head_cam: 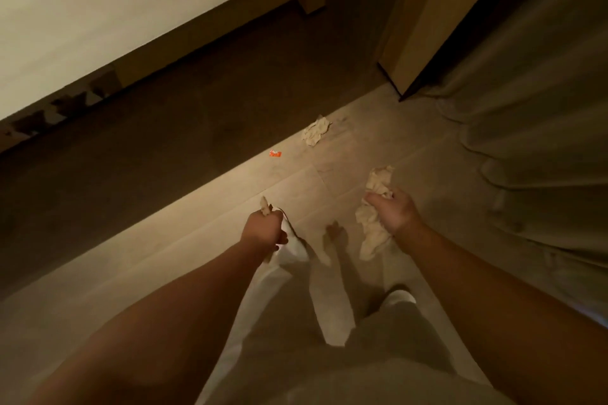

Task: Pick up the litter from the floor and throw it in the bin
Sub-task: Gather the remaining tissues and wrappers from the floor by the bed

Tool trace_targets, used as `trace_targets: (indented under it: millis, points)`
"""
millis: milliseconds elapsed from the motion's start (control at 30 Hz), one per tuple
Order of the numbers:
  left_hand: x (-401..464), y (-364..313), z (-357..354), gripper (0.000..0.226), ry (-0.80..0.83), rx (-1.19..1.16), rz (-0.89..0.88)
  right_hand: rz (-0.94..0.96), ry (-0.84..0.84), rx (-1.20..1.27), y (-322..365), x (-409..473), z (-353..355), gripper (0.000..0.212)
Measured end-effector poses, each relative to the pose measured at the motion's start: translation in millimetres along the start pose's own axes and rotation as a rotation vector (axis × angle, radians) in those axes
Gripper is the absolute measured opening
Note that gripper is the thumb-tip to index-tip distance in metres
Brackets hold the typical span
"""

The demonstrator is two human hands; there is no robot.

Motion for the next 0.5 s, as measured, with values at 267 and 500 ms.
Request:
trace_targets:
  millis: [267, 500]
  points:
    - [72, -48, 29, 0.03, 0.098, -0.039, -0.003, -0.013, 0.033, -0.103, 44, 45, -55, 0.043]
    - [182, -55, 30, 0.052, 0.028, 0.075, -0.074, 0.011, 0.101, -0.278, 55, 142, -106, 0.029]
Point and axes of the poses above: each hand's wrist, its own x-axis towards the middle knuckle, its own z-axis out of the back of the hand, y = z × x, the point moved 9 cm from there along x, towards the middle knuckle, and after that the axes turned 1 degree about -y, right-handed, at the moved point
